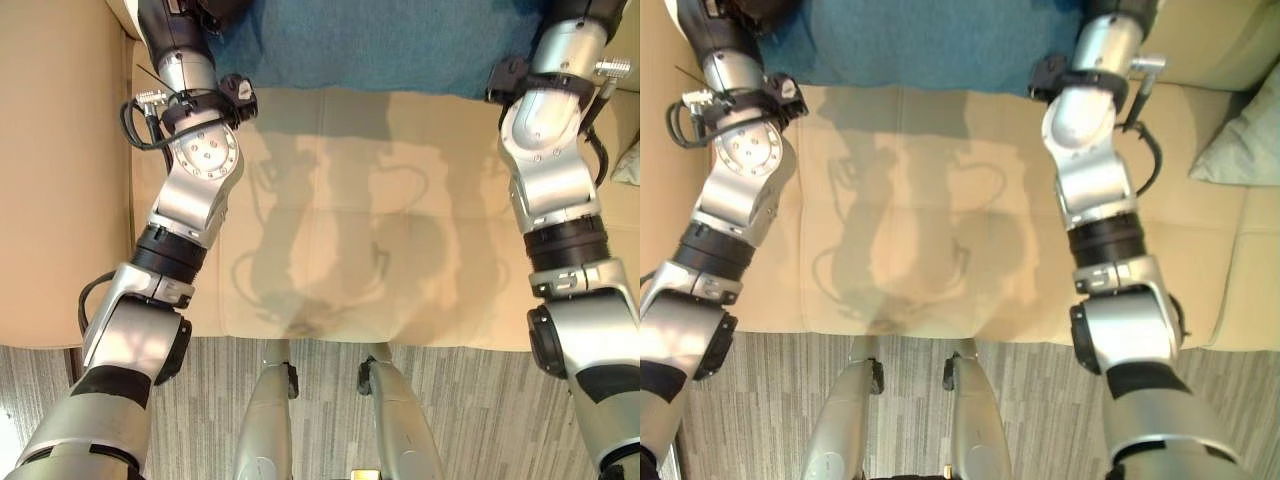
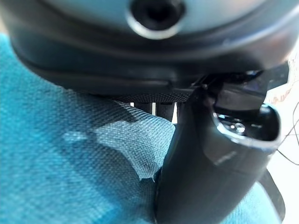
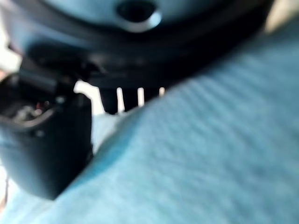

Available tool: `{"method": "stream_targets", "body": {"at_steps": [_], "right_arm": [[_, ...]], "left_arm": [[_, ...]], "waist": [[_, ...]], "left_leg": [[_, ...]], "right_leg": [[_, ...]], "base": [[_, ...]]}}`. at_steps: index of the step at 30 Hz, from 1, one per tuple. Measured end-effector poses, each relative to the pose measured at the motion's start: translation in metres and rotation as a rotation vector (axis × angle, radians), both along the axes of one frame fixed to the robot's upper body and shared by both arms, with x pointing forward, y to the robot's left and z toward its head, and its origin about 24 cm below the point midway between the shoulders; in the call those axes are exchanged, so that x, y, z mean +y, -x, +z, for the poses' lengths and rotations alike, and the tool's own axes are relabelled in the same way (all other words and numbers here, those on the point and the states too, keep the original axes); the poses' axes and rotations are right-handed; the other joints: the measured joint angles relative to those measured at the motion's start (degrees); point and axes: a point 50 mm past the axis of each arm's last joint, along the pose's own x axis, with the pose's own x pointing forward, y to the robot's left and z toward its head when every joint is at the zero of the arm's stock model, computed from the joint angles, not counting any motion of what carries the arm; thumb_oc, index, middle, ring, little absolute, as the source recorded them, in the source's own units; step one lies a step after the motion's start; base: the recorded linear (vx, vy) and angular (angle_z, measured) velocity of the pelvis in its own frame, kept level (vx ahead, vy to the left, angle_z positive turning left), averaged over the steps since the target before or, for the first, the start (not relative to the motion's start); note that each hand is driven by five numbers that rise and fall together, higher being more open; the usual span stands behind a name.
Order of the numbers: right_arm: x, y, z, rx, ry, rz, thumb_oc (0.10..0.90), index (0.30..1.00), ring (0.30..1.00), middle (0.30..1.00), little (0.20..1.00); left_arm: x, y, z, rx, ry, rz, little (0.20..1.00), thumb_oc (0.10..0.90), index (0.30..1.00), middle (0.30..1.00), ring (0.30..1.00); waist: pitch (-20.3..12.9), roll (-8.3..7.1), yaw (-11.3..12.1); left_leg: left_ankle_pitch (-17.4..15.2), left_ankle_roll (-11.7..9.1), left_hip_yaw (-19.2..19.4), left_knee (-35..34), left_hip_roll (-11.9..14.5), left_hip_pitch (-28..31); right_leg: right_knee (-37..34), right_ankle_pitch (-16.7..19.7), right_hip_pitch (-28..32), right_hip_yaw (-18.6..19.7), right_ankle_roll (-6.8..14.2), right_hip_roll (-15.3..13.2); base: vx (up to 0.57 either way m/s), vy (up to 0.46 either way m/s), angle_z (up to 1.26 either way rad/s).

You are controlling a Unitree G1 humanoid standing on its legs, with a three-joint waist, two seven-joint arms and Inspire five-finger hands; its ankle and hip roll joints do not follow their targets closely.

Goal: Pick up all the scattered cushions and arrange them neatly on the sofa.

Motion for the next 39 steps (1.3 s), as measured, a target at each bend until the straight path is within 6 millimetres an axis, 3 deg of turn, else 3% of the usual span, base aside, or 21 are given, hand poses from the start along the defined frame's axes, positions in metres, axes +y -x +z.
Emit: {"method": "stream_targets", "body": {"at_steps": [3,4,5,6,14,18,20,23,34,39], "right_arm": [[0.001,-0.005,0.013,0.036,0.034,-0.055,0.400,0.300,0.300,0.300,0.300],[-0.001,-0.009,0.006,0.067,0.021,-0.053,0.800,0.900,0.900,0.900,0.900],[-0.003,-0.013,-0.003,0.107,0.008,-0.046,0.800,0.900,0.900,0.900,0.900],[-0.004,-0.017,-0.007,0.134,0.008,-0.052,0.800,0.900,0.900,0.900,0.900],[-0.006,-0.033,-0.064,0.345,0.054,-0.010,0.800,0.900,0.900,0.900,0.900],[-0.002,-0.039,-0.104,0.460,0.060,0.027,0.800,0.900,0.900,0.900,0.900],[0.000,-0.041,-0.115,0.494,0.065,0.041,0.800,0.900,0.900,0.900,0.900],[0.005,-0.041,-0.119,0.503,0.061,0.062,0.800,0.900,0.900,0.900,0.900],[0.003,-0.038,-0.124,0.508,0.048,0.095,0.800,0.900,0.900,0.900,0.900],[-0.004,-0.036,-0.141,0.553,0.047,0.112,0.800,0.900,0.900,0.900,0.900]], "left_arm": [[0.006,-0.008,0.018,0.047,-0.082,0.060,0.300,0.400,0.300,0.300,0.300],[0.003,-0.010,0.015,0.067,-0.083,0.039,0.564,0.576,0.564,0.564,0.564],[0.004,-0.012,0.012,0.090,-0.086,0.031,0.768,0.712,0.768,0.768,0.768],[0.005,-0.013,0.011,0.101,-0.092,0.032,0.900,0.800,0.900,0.900,0.900],[0.016,-0.024,-0.039,0.262,-0.120,0.022,0.900,0.800,0.900,0.900,0.900],[0.021,-0.028,-0.084,0.380,-0.116,0.019,0.900,0.800,0.900,0.900,0.900],[0.019,-0.029,-0.098,0.417,-0.125,0.002,0.900,0.800,0.900,0.900,0.900],[0.015,-0.029,-0.107,0.435,-0.122,-0.012,0.900,0.800,0.900,0.900,0.900],[0.019,-0.026,-0.104,0.420,-0.097,-0.031,0.900,0.800,0.900,0.900,0.900],[0.031,-0.021,-0.121,0.446,-0.081,-0.029,0.900,0.800,0.900,0.900,0.900]], "waist": [[0.0,0.06,0.0],[0.0,0.05,0.1],[0.0,0.05,0.1],[0.0,0.05,0.0],[0.0,0.06,0.0],[0.0,0.06,-0.2],[0.0,0.06,-0.2],[0.0,0.06,-0.2],[0.0,0.06,0.0],[0.0,0.06,0.0]], "left_leg": [[0.2,-0.1,-0.1,0.0,0.2,-0.6],[0.2,-0.1,-0.2,0.0,0.2,-1.3],[0.2,-0.1,-0.2,0.0,0.0,-1.4],[0.2,-0.1,-0.1,0.0,0.0,-1.4],[0.2,-0.1,-0.1,0.0,0.0,-1.2],[0.2,-0.1,0.0,0.0,0.1,-1.4],[0.2,-0.1,0.0,0.0,0.1,-1.8],[0.2,-0.1,0.0,0.0,0.1,-1.9],[0.3,-0.1,0.1,0.0,0.1,-1.4],[0.2,-0.1,0.1,0.0,0.2,1.3]], "right_leg": [[0.1,0.0,-0.6,0.0,-0.1,0.2],[0.1,0.0,-1.2,0.0,-0.1,0.2],[0.1,0.0,-1.3,0.0,-0.1,0.1],[0.2,0.0,-1.3,0.0,-0.1,0.1],[0.6,0.0,-1.4,0.0,-0.1,0.0],[0.8,-0.1,-1.7,0.2,-0.1,0.1],[0.8,-0.1,-2.1,0.2,-0.1,0.1],[0.8,-0.1,-2.3,0.2,-0.1,0.1],[1.1,-0.1,-2.0,0.2,-0.1,0.1],[1.1,-0.2,0.6,0.1,-0.1,0.1]], "base": [[0.00,0.000,0.00],[0.00,0.000,0.00],[0.00,0.000,0.00],[0.00,0.000,0.00],[0.00,0.000,0.00],[0.00,0.002,-0.01],[0.00,0.000,0.00],[0.00,0.000,0.00],[0.00,0.000,0.00],[0.00,0.000,0.00]]}}
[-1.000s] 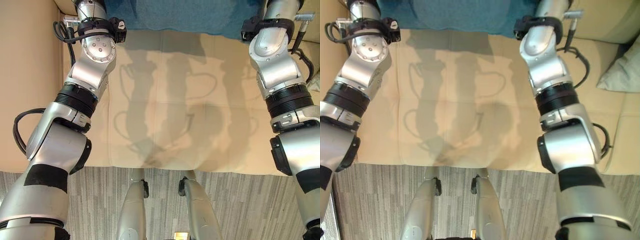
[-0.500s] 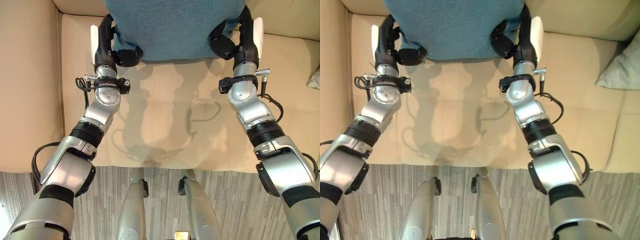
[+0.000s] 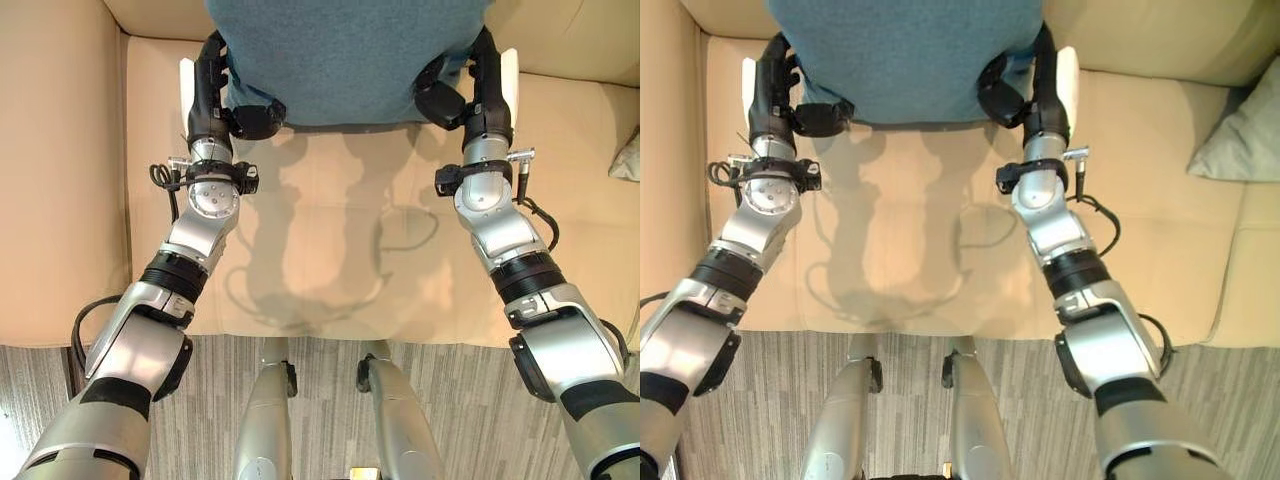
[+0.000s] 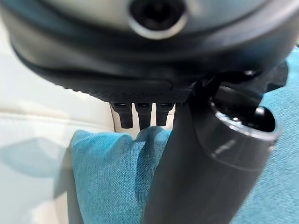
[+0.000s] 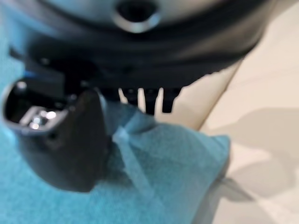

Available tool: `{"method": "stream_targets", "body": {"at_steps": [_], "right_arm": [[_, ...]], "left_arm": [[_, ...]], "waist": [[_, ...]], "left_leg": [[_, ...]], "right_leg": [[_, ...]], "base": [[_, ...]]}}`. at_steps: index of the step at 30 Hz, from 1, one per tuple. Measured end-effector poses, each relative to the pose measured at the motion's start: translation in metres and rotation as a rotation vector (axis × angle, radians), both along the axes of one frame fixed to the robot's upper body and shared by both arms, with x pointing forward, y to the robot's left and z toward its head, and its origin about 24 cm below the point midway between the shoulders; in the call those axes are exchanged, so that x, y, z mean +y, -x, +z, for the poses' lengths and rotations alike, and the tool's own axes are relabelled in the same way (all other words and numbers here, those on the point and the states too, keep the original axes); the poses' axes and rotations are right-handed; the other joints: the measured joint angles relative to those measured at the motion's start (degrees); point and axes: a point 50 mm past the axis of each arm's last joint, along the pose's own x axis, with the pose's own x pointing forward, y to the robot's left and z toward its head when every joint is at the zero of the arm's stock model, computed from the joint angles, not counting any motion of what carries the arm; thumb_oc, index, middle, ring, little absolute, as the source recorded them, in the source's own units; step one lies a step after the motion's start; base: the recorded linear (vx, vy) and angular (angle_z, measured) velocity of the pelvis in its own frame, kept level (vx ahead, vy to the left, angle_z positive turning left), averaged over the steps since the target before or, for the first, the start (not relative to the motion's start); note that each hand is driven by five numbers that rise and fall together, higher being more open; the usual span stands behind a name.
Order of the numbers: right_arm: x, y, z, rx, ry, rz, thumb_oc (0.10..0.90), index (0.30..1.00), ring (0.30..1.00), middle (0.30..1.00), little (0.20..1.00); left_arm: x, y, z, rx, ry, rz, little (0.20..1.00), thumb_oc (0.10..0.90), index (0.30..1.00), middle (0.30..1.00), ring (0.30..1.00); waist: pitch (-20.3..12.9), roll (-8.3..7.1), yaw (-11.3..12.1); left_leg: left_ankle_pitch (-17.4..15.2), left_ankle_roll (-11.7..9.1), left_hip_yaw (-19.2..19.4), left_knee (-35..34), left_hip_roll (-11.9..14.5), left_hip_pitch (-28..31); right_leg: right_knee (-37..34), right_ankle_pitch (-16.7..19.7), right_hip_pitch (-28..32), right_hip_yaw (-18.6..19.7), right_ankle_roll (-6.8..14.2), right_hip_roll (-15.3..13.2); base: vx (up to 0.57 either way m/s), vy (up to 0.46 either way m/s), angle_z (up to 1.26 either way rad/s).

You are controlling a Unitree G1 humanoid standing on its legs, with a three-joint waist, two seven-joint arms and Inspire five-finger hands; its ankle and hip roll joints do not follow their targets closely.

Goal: Pick up all the scattered cushions and arrange them neatly on the sofa.

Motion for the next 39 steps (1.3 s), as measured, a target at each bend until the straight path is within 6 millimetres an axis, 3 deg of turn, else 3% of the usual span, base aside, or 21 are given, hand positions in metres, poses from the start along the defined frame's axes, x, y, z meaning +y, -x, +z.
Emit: {"method": "stream_targets", "body": {"at_steps": [4,6,9,10,13,15,16,17,20,21,25,26,28,29,34,37,39], "right_arm": [[-0.015,0.009,-0.018,0.025,-0.004,-0.006,0.800,0.900,0.900,0.900,0.900],[-0.027,0.019,-0.041,0.064,-0.011,-0.014,0.800,0.900,0.900,0.900,0.900],[-0.063,0.047,-0.096,0.185,-0.031,-0.069,0.800,0.900,0.900,0.900,0.900],[-0.080,0.059,-0.117,0.253,-0.025,-0.119,0.800,0.900,0.900,0.900,0.900],[-0.104,0.077,-0.139,0.332,-0.037,-0.171,0.800,0.900,0.900,0.900,0.900],[-0.110,0.087,-0.154,0.388,-0.040,-0.183,0.800,0.900,0.900,0.900,0.900],[-0.113,0.093,-0.164,0.425,-0.032,-0.182,0.800,0.900,0.900,0.900,0.900],[-0.114,0.105,-0.183,0.493,-0.031,-0.165,0.800,0.900,0.900,0.900,0.900],[-0.116,0.122,-0.209,0.595,-0.046,-0.158,0.800,0.900,0.900,0.900,0.900],[-0.110,0.134,-0.231,0.687,-0.054,-0.121,0.800,0.900,0.900,0.900,0.900],[-0.096,0.160,-0.280,0.887,-0.093,-0.083,0.800,0.900,0.900,0.900,0.900],[-0.090,0.181,-0.305,1.001,-0.088,-0.066,0.800,0.900,0.900,0.900,0.900],[-0.084,0.201,-0.327,1.116,-0.081,-0.050,0.800,0.900,0.900,0.900,0.900],[-0.082,0.225,-0.342,1.209,-0.061,-0.036,0.800,0.900,0.900,0.900,0.900],[-0.082,0.266,-0.368,1.376,-0.049,-0.054,0.800,0.900,0.900,0.900,0.900],[-0.082,0.269,-0.370,1.388,-0.051,-0.059,0.800,0.900,0.900,0.900,0.900],[-0.082,0.271,-0.371,1.395,-0.053,-0.063,0.800,0.900,0.900,0.900,0.900]], "left_arm": [[0.022,0.011,-0.009,-0.006,0.011,0.019,0.900,0.800,0.900,0.900,0.900],[0.039,0.021,-0.020,0.004,0.015,0.041,0.900,0.800,0.900,0.900,0.900],[0.078,0.049,-0.061,0.078,0.021,0.118,0.900,0.800,0.900,0.900,0.900],[0.092,0.058,-0.077,0.119,0.032,0.156,0.900,0.800,0.900,0.900,0.900],[0.114,0.081,-0.097,0.161,0.050,0.207,0.900,0.800,0.900,0.900,0.900],[0.116,0.092,-0.117,0.216,0.065,0.200,0.900,0.800,0.900,0.900,0.900],[0.116,0.099,-0.133,0.269,0.072,0.196,0.900,0.800,0.900,0.900,0.900],[0.118,0.117,-0.164,0.370,0.085,0.192,0.900,0.800,0.900,0.900,0.900],[0.112,0.139,-0.201,0.493,0.122,0.177,0.900,0.800,0.900,0.900,0.900],[0.108,0.156,-0.232,0.626,0.111,0.172,0.900,0.800,0.900,0.900,0.900],[0.103,0.191,-0.290,0.885,0.140,0.202,0.900,0.800,0.900,0.900,0.900],[0.100,0.216,-0.315,1.009,0.155,0.209,0.900,0.800,0.900,0.900,0.900],[0.096,0.240,-0.337,1.139,0.182,0.228,0.900,0.800,0.900,0.900,0.900],[0.092,0.268,-0.355,1.253,0.198,0.236,0.900,0.800,0.900,0.900,0.900],[0.079,0.319,-0.381,1.455,0.240,0.251,0.900,0.800,0.900,0.900,0.900],[0.075,0.326,-0.383,1.477,0.250,0.248,0.900,0.800,0.900,0.900,0.900],[0.075,0.313,-0.380,1.445,0.230,0.230,0.900,0.800,0.900,0.900,0.900]], "waist": [[0.0,0.00,0.1],[0.0,0.00,0.1],[-0.2,0.04,0.0],[-1.8,0.30,0.0],[-2.1,0.36,-0.2],[-2.2,0.36,-0.4],[-2.8,0.44,-0.7],[-4.7,0.31,-1.4],[-6.0,0.16,-1.8],[-6.8,-0.31,-1.7],[-11.6,-0.60,-3.2],[-14.6,-0.77,-3.2],[-16.6,-0.91,-3.2],[-18.5,-0.87,-3.2],[-20.8,-0.77,-2.9],[-21.3,-0.05,-2.6],[-21.3,0.30,-2.2]], "left_leg": [[-0.5,0.0,0.0,0.0,0.3,1.6],[-0.6,0.1,0.0,0.0,0.4,3.4],[-2.3,0.0,0.1,0.0,0.4,8.8],[-3.3,0.1,0.1,-0.1,0.4,8.9],[-3.4,0.2,0.5,0.0,0.5,9.7],[-3.5,0.2,0.9,0.0,0.4,11.9],[-4.1,0.3,1.1,-0.1,0.4,12.9],[-4.7,0.2,1.3,-0.1,0.5,13.5],[-5.2,0.1,1.7,0.0,0.6,15.6],[-6.0,0.3,3.0,-0.1,0.7,18.2],[-7.2,0.1,3.6,-0.1,0.9,21.0],[-8.1,-0.3,4.2,-0.1,1.2,22.2],[-8.5,-0.2,4.6,-0.1,1.4,24.2],[-8.9,-0.3,4.6,-0.1,1.7,24.8],[-9.3,-0.3,4.4,-0.1,2.8,26.2],[-8.1,-1.6,3.7,0.4,3.8,25.6],[-8.1,-2.5,2.0,2.1,4.7,23.7]], "right_leg": [[0.1,-0.5,1.6,0.0,-0.1,0.0],[0.1,-0.8,3.5,0.0,-0.5,0.1],[0.1,-2.5,8.9,-0.1,-0.2,0.0],[0.4,-3.1,8.9,-0.1,0.0,0.0],[0.4,-3.0,9.5,0.1,-0.1,0.1],[-0.1,-3.1,11.7,0.2,-0.1,0.0],[-0.5,-3.5,12.8,0.2,0.3,0.0],[-1.0,-3.7,13.6,0.2,0.3,0.1],[-1.2,-4.1,15.4,0.5,0.2,0.2],[-1.6,-4.3,17.7,1.7,0.2,0.3],[-2.8,-5.0,20.6,1.9,0.7,0.4],[-3.2,-5.3,21.6,2.6,0.8,0.7],[-3.7,-5.7,23.7,2.9,0.8,0.9],[-4.0,-5.9,24.4,2.9,0.4,1.2],[-4.0,-6.3,26.0,2.7,-0.1,2.3],[-3.7,-6.2,26.2,1.7,-0.7,3.8],[-2.0,-7.3,25.0,0.8,-2.5,4.6]], "base": [[0.02,0.006,0.00],[0.03,0.014,0.02],[0.03,0.011,0.01],[0.03,0.005,-0.01],[0.02,0.007,-0.05],[0.01,-0.009,-0.07],[0.02,-0.007,-0.07],[0.03,-0.003,-0.07],[-0.01,-0.019,-0.13],[-0.02,-0.036,-0.28],[0.00,-0.046,-0.14],[0.00,-0.055,-0.23],[-0.01,-0.093,-0.14],[-0.01,-0.099,0.00],[-0.05,-0.146,0.01],[-0.20,-0.191,0.16],[-0.22,-0.102,0.38]]}}
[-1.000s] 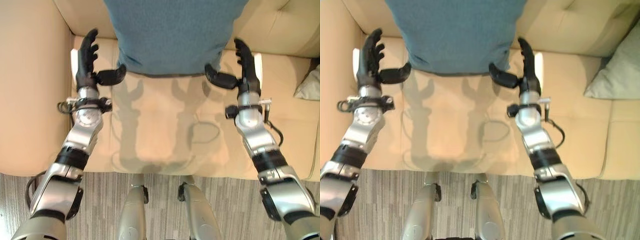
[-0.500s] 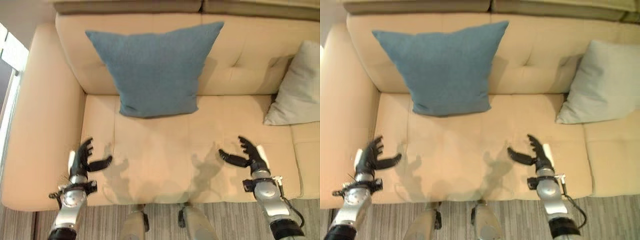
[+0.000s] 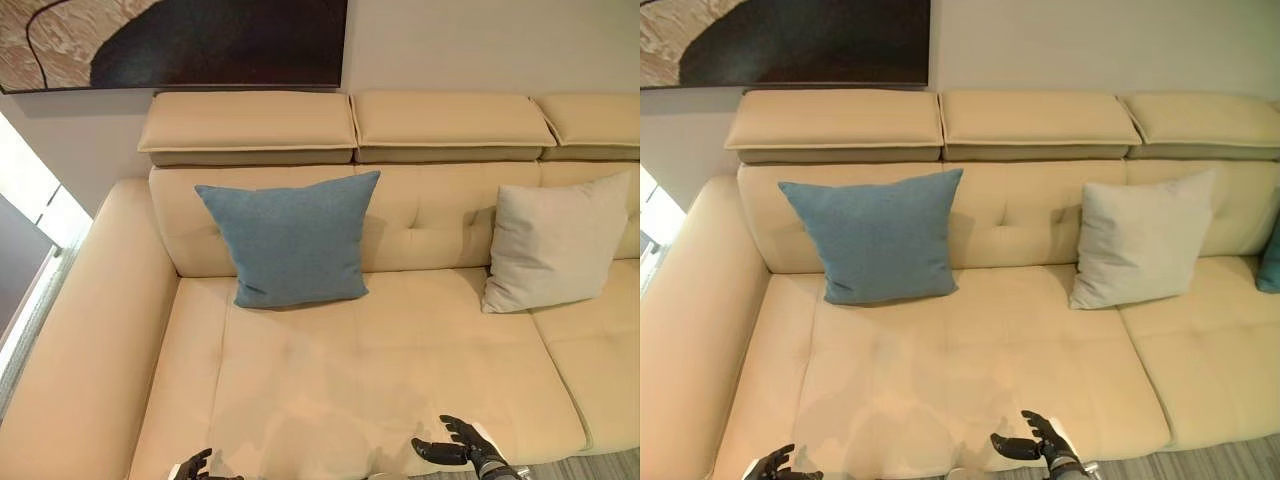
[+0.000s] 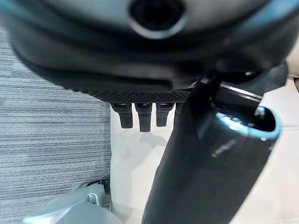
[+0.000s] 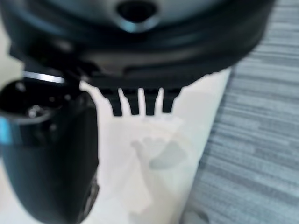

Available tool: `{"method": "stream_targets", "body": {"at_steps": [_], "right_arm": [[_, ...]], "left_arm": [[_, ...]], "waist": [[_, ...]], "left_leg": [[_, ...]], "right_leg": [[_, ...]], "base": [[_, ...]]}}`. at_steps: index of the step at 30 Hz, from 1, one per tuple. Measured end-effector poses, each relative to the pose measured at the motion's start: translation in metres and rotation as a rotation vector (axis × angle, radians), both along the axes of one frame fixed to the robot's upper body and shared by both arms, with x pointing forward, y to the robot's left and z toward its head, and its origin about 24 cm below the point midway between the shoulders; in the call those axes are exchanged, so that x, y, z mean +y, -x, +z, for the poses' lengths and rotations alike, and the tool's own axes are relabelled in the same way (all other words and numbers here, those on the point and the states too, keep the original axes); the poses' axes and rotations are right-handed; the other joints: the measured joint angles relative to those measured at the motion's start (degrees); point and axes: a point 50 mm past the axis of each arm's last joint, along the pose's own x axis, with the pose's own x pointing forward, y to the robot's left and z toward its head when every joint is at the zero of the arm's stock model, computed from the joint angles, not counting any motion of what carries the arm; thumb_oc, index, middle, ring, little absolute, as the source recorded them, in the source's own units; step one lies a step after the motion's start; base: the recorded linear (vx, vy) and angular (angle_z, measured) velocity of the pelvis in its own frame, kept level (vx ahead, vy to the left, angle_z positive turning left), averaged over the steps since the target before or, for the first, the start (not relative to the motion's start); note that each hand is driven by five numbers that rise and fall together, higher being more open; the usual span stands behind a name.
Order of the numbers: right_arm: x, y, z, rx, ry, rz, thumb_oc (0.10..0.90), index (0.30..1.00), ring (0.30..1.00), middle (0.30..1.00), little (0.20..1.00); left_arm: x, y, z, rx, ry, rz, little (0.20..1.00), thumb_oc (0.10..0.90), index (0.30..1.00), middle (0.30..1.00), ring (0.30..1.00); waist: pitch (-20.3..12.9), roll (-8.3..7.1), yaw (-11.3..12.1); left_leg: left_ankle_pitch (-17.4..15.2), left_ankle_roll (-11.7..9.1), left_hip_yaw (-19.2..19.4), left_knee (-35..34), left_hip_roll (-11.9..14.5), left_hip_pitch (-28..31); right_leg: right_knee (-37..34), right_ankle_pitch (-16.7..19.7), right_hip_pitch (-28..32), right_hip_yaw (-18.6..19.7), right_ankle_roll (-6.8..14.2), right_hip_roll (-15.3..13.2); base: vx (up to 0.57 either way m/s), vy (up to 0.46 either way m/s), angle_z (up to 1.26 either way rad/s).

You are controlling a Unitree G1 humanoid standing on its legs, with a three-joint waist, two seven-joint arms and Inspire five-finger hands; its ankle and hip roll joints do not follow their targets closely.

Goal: Pick up all the scattered cushions and arrange them neatly on the sofa.

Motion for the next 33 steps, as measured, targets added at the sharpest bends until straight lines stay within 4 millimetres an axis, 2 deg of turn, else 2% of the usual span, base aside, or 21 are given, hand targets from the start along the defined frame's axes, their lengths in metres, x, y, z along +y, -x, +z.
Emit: {"method": "stream_targets", "body": {"at_steps": [4,5,6,7,8,10,12,13,14,16,17,19,20,21,24,25,27,28,30,31,33], "right_arm": [[-0.006,-0.009,0.001,0.006,0.025,-0.005,0.800,0.900,0.900,0.900,0.900],[-0.006,-0.022,0.004,-0.021,0.041,-0.002,0.800,0.900,0.900,0.900,0.900],[-0.005,-0.027,0.005,-0.026,0.042,0.000,0.800,0.900,0.900,0.900,0.900],[-0.004,-0.031,0.006,-0.037,0.044,0.006,0.800,0.900,0.900,0.900,0.900],[-0.006,-0.032,0.008,-0.045,0.047,0.004,0.800,0.900,0.900,0.900,0.900],[-0.009,-0.026,0.005,-0.024,0.060,-0.013,0.800,0.900,0.900,0.900,0.900],[-0.011,-0.022,0.002,0.001,0.070,-0.024,0.800,0.900,0.900,0.900,0.900],[-0.012,-0.020,0.001,0.014,0.073,-0.030,0.800,0.900,0.900,0.900,0.900],[-0.007,-0.018,-0.004,0.042,0.067,-0.040,0.800,0.900,0.900,0.900,0.900],[-0.001,-0.013,-0.009,0.067,0.054,-0.037,0.800,0.900,0.900,0.900,0.900],[0.004,-0.005,-0.014,0.098,0.046,-0.039,0.800,0.900,0.900,0.900,0.900],[0.008,-0.002,-0.016,0.113,0.048,-0.017,0.800,0.900,0.900,0.900,0.900],[0.014,0.000,-0.019,0.125,0.037,-0.010,0.800,0.900,0.900,0.900,0.900],[0.019,0.001,-0.021,0.128,0.028,-0.005,0.800,0.900,0.900,0.900,0.900],[0.029,0.007,-0.026,0.162,0.012,-0.004,0.800,0.900,0.900,0.900,0.900],[0.025,0.007,-0.026,0.168,0.028,-0.010,0.800,0.900,0.900,0.900,0.900],[0.021,0.004,-0.025,0.165,0.046,-0.013,0.800,0.900,0.900,0.900,0.900],[0.016,0.002,-0.023,0.161,0.059,-0.018,0.800,0.900,0.900,0.900,0.900],[0.017,-0.002,-0.022,0.150,0.058,-0.015,0.800,0.900,0.900,0.900,0.900],[0.017,-0.003,-0.022,0.149,0.058,-0.012,0.800,0.900,0.900,0.900,0.900],[0.015,-0.005,-0.021,0.141,0.061,-0.016,0.800,0.900,0.900,0.900,0.900]], "left_arm": [[-0.008,-0.020,0.002,-0.039,0.013,-0.042,0.900,0.800,0.900,0.900,0.900],[-0.008,-0.029,0.004,-0.054,0.010,-0.057,0.900,0.800,0.900,0.900,0.900],[-0.008,-0.032,0.004,-0.054,0.010,-0.059,0.900,0.800,0.900,0.900,0.900],[-0.011,-0.033,0.002,-0.044,0.019,-0.059,0.900,0.800,0.900,0.900,0.900],[-0.014,-0.032,0.001,-0.042,0.025,-0.058,0.900,0.800,0.900,0.900,0.900],[-0.022,-0.032,-0.001,-0.041,0.044,-0.063,0.900,0.800,0.900,0.900,0.900],[-0.029,-0.042,0.001,-0.068,0.055,-0.082,0.900,0.800,0.900,0.900,0.900],[-0.029,-0.048,0.003,-0.084,0.056,-0.087,0.900,0.800,0.900,0.900,0.900],[-0.029,-0.059,0.006,-0.110,0.049,-0.093,0.900,0.800,0.900,0.900,0.900],[-0.028,-0.062,0.007,-0.112,0.043,-0.095,0.900,0.800,0.900,0.900,0.900],[-0.028,-0.055,0.004,-0.080,0.036,-0.111,0.900,0.800,0.900,0.900,0.900],[-0.028,-0.052,0.002,-0.070,0.031,-0.114,0.900,0.800,0.900,0.900,0.900],[-0.023,-0.034,-0.002,-0.025,0.014,-0.105,0.900,0.800,0.900,0.900,0.900],[-0.018,-0.030,-0.003,-0.010,-0.004,-0.106,0.900,0.800,0.900,0.900,0.900],[-0.003,-0.013,-0.004,0.048,-0.048,-0.085,0.900,0.800,0.900,0.900,0.900],[0.001,-0.007,-0.004,0.063,-0.060,-0.071,0.900,0.800,0.900,0.900,0.900],[0.004,0.000,-0.006,0.084,-0.067,-0.052,0.900,0.800,0.900,0.900,0.900],[0.003,-0.006,-0.005,0.078,-0.062,-0.049,0.900,0.800,0.900,0.900,0.900],[0.004,-0.002,-0.006,0.088,-0.062,-0.042,0.900,0.800,0.900,0.900,0.900],[0.003,0.001,-0.008,0.105,-0.058,-0.039,0.900,0.800,0.900,0.900,0.900],[-0.004,-0.001,-0.009,0.099,-0.040,-0.037,0.900,0.800,0.900,0.900,0.900]], "waist": [[0.6,1.34,1.0],[1.5,-0.22,0.8],[2.1,-1.56,0.9],[2.4,-3.41,0.5],[2.4,-3.56,0.2],[1.3,-1.74,-1.3],[0.4,0.14,-2.9],[0.4,0.14,-2.9],[0.6,-1.10,-2.9],[0.6,-2.98,-3.1],[0.1,-4.56,-3.0],[0.3,-5.41,-2.7],[0.3,-6.33,-2.2],[0.3,-7.25,-2.5],[0.9,-8.09,-0.6],[0.8,-7.37,1.0],[0.5,-5.78,1.9],[1.0,-4.27,2.5],[1.2,-3.91,2.8],[1.0,-3.89,3.1],[1.0,-2.20,3.8]], "left_leg": [[0.8,-1.8,-1.1,3.2,1.2,-2.6],[-3.1,-2.1,-1.0,12.4,-0.5,-5.7],[-5.9,-0.5,-0.9,18.2,-2.6,-6.6],[-9.9,1.3,-0.1,25.5,-6.4,-5.4],[-11.5,1.5,0.0,27.0,-6.8,-4.0],[-16.0,1.1,-1.5,28.1,-7.3,1.2],[-17.9,2.6,-0.9,19.5,-7.7,3.7],[-18.1,3.6,-0.4,16.1,-7.5,4.8],[-16.7,5.8,-0.3,10.5,-9.1,6.0],[-14.9,6.9,-0.5,9.0,-11.1,5.9],[-14.2,7.6,-0.4,9.3,-13.2,5.4],[-13.9,8.3,0.2,9.7,-14.2,4.9],[-13.2,9.3,1.6,9.1,-15.1,4.9],[-12.9,9.7,1.6,10.2,-16.0,4.4],[-12.2,10.3,3.2,9.0,-14.7,4.9],[-11.8,10.6,4.4,8.6,-12.9,4.5],[-10.5,10.2,4.1,7.3,-10.8,3.7],[-9.3,9.2,3.1,5.7,-9.0,4.5],[-8.4,8.5,2.5,4.8,-8.3,4.7],[-8.1,7.8,2.3,4.6,-8.0,4.9],[-7.5,6.8,2.0,3.3,-6.8,5.5]], "right_leg": [[4.1,-1.4,-3.0,-2.3,-3.0,1.0],[4.8,-0.6,-4.2,-2.1,-4.7,-1.5],[5.2,-0.6,-4.2,-2.1,-4.7,-3.1],[4.8,-0.5,-3.9,-2.2,-4.5,-6.2],[4.6,-0.4,-3.8,-2.0,-4.6,-6.5],[3.9,1.8,-3.8,-2.2,-3.5,-6.2],[5.5,2.5,-6.5,-2.4,-1.3,-6.1],[6.0,2.9,-7.7,-2.3,-1.1,-6.3],[6.9,3.9,-10.0,-2.0,0.5,-7.4],[6.8,4.8,-10.9,-1.6,2.2,-9.4],[6.0,6.6,-11.2,-0.7,4.1,-11.1],[4.7,7.6,-11.1,-0.5,5.6,-12.4],[4.2,5.8,-11.4,-0.8,7.0,-13.0],[4.4,5.8,-11.6,-0.9,6.9,-13.8],[9.6,5.1,-14.0,-2.4,7.8,-14.2],[17.2,1.5,-15.7,-2.3,7.8,-12.6],[23.7,-3.0,-16.1,-2.1,9.1,-10.3],[28.9,-7.2,-14.9,-0.7,8.9,-8.4],[25.8,-10.3,-9.6,-0.5,8.3,-8.5],[20.7,-12.6,-5.8,-0.9,7.5,-8.1],[15.1,-10.3,-3.4,-1.8,3.1,-6.2]], "base": [[-0.20,-0.040,0.14],[-0.14,0.003,-0.06],[-0.11,0.050,-0.19],[-0.11,0.071,-0.22],[-0.16,0.104,-0.21],[-0.20,0.124,-0.06],[-0.24,0.123,0.20],[-0.28,0.142,0.18],[-0.20,0.103,0.08],[-0.29,0.126,0.08],[-0.26,0.101,-0.02],[-0.22,0.076,-0.12],[-0.30,0.076,-0.11],[-0.42,0.095,-0.05],[-0.33,0.064,-0.04],[-0.15,0.020,-0.39],[-0.12,-0.011,-0.03],[-0.09,-0.059,0.15],[-0.04,-0.084,0.09],[0.00,-0.108,0.00],[-0.01,-0.099,-0.01]]}}
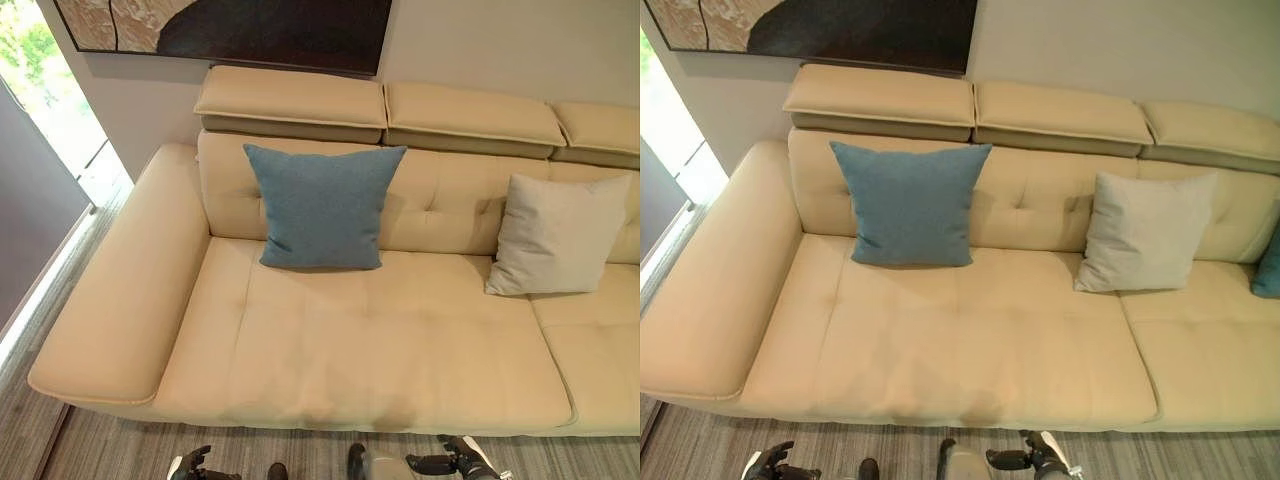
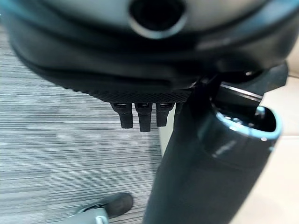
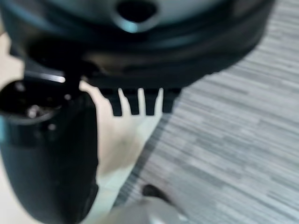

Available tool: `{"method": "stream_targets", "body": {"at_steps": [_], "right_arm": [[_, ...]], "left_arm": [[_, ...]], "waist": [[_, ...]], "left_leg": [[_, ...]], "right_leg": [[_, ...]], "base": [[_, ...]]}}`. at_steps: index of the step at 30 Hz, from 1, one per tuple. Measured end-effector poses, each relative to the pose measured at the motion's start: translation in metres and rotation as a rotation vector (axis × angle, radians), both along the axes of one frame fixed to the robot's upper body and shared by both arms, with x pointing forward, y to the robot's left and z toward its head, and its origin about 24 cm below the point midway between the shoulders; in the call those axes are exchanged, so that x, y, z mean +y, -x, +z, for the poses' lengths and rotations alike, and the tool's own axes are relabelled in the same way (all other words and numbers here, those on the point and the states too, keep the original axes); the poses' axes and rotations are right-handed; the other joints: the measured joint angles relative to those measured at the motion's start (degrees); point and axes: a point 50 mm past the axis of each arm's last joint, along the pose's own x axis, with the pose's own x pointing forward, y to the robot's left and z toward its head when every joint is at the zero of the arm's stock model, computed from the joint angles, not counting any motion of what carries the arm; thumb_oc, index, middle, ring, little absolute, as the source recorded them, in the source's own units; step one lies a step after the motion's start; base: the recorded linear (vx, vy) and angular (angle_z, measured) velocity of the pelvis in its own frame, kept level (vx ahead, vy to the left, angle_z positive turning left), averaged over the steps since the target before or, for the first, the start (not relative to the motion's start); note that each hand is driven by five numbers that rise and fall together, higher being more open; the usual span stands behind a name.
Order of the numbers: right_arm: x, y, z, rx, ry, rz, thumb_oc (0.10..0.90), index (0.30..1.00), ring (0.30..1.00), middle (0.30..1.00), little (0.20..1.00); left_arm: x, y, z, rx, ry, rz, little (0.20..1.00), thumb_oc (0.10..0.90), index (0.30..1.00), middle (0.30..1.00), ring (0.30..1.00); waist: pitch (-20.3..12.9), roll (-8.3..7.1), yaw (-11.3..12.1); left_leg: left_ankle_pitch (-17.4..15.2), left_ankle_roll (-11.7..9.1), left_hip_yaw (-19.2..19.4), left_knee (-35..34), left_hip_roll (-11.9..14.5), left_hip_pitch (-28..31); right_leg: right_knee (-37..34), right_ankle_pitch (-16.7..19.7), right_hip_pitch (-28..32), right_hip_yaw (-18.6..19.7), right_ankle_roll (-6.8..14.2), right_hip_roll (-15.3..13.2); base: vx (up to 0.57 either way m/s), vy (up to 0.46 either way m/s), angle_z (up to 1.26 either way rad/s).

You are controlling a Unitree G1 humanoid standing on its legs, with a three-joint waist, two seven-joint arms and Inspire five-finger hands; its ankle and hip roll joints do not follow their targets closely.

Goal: Pick up all the scattered cushions and arrange them neatly on the sofa.

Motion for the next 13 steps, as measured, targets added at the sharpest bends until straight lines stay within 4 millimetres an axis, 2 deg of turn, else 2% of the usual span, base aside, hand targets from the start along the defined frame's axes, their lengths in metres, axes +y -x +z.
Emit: {"method": "stream_targets", "body": {"at_steps": [1,2,4,6,8,13], "right_arm": [[-0.003,0.001,0.000,0.003,0.005,-0.010,0.800,0.900,0.900,0.900,0.900],[-0.003,0.000,0.000,0.008,0.006,-0.011,0.800,0.900,0.900,0.900,0.900],[-0.003,-0.003,0.001,-0.001,0.005,-0.006,0.800,0.900,0.900,0.900,0.900],[-0.004,-0.004,0.002,-0.003,0.008,-0.009,0.800,0.900,0.900,0.900,0.900],[-0.008,0.004,-0.001,0.029,0.017,-0.021,0.800,0.900,0.900,0.900,0.900],[-0.010,0.018,-0.004,0.066,0.020,-0.033,0.800,0.900,0.900,0.900,0.900]], "left_arm": [[-0.010,0.001,-0.003,0.002,0.031,-0.001,0.900,0.800,0.900,0.900,0.900],[-0.019,0.004,-0.006,0.008,0.056,0.002,0.900,0.800,0.900,0.900,0.900],[-0.025,0.004,-0.007,0.008,0.074,0.000,0.900,0.800,0.900,0.900,0.900],[-0.025,0.000,-0.006,0.000,0.076,-0.004,0.900,0.800,0.900,0.900,0.900],[-0.026,-0.009,-0.005,-0.022,0.082,-0.014,0.900,0.800,0.900,0.900,0.900],[-0.026,-0.009,-0.005,-0.023,0.083,-0.015,0.900,0.800,0.900,0.900,0.900]], "waist": [[-1.1,1.78,0.2],[-1.9,2.86,0.2],[-2.5,3.85,0.2],[-2.8,3.92,0.1],[-3.0,3.87,0.0],[-3.6,2.97,-0.2]], "left_leg": [[0.7,-1.0,-0.6,-1.4,1.0,0.1],[0.9,-1.4,-0.4,-1.3,2.0,-0.4],[1.1,-1.7,-0.3,-1.2,3.0,-0.7],[1.0,-1.9,-0.4,-0.6,3.4,-1.2],[1.1,-2.2,-0.9,-0.6,3.9,-1.3],[1.4,-3.2,-1.0,-1.4,3.9,-0.8]], "right_leg": [[-4.5,2.3,1.4,0.0,-0.9,1.9],[-6.4,3.8,1.9,0.4,-2.1,3.3],[-7.9,4.9,2.1,1.3,-2.8,4.5],[-9.4,5.6,2.6,1.2,-3.2,5.1],[-9.6,5.7,2.7,1.0,-3.4,5.6],[-9.9,5.8,2.8,1.0,-3.4,5.6]], "base": [[-0.01,-0.095,-0.09],[0.00,-0.088,-0.19],[-0.02,-0.103,-0.27],[-0.01,-0.072,-0.09],[0.02,-0.056,0.01],[0.02,-0.051,0.01]]}}
